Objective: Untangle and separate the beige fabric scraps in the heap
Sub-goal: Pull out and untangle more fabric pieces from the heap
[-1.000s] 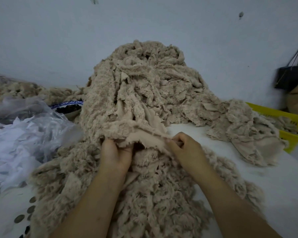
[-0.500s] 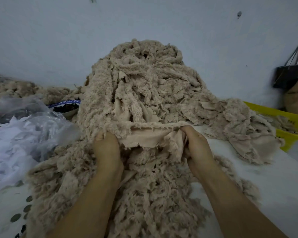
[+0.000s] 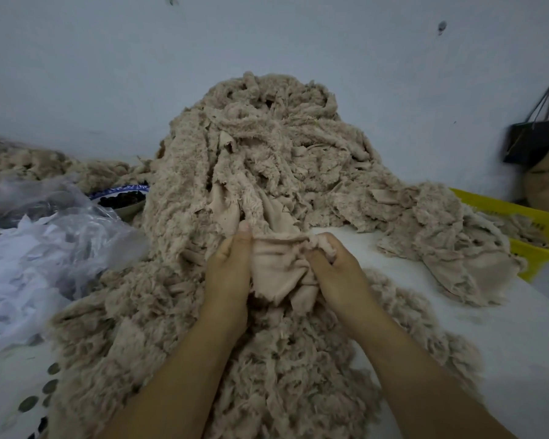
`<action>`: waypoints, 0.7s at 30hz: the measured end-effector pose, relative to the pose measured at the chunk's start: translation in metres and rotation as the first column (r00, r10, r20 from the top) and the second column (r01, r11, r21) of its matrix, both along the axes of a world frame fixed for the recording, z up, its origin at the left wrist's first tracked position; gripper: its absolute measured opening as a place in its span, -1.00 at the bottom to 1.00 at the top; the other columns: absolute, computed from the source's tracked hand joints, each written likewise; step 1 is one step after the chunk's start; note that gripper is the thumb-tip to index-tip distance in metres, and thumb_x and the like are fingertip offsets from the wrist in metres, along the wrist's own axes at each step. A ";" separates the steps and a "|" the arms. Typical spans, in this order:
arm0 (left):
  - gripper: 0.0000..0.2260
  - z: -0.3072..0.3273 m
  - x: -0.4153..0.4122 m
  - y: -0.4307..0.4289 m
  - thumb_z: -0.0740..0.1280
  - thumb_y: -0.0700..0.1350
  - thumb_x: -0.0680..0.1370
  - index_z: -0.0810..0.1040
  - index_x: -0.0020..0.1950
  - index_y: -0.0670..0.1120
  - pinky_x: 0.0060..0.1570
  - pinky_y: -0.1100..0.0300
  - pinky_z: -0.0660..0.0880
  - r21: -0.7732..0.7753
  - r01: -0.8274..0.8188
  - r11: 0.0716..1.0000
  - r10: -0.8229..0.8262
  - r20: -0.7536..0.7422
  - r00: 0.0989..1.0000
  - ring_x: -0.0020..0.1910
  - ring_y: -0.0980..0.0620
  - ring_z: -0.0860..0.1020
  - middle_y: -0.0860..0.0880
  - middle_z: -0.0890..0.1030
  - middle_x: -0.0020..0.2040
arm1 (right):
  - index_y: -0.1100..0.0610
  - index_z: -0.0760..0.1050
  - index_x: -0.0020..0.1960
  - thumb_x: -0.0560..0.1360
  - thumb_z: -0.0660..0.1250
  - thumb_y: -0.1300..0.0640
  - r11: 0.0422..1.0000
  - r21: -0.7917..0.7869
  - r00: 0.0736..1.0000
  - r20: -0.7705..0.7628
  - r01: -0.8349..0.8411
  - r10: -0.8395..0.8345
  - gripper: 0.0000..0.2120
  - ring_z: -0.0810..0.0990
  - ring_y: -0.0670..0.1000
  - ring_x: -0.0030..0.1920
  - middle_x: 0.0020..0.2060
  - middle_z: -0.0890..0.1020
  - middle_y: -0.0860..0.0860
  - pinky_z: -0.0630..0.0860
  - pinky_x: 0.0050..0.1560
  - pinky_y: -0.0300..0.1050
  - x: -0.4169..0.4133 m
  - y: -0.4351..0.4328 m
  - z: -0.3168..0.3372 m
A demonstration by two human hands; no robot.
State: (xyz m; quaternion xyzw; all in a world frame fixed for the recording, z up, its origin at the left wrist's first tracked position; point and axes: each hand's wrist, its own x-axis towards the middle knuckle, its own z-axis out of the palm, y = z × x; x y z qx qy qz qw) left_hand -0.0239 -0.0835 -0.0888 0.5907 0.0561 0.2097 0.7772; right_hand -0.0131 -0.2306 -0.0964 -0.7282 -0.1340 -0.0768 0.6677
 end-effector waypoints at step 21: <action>-0.81 -0.004 -0.004 -0.006 0.26 0.02 0.64 0.55 -0.16 0.13 -0.16 0.31 0.49 0.601 0.037 0.799 -0.147 0.135 0.980 -0.19 0.17 0.57 0.06 0.63 -0.20 | -0.07 0.48 -0.35 0.63 0.27 0.04 0.984 0.015 0.983 -0.049 -0.175 0.175 -0.64 0.52 -0.15 -0.40 -0.43 0.54 -0.09 0.44 -0.40 -0.34 -0.012 0.002 0.008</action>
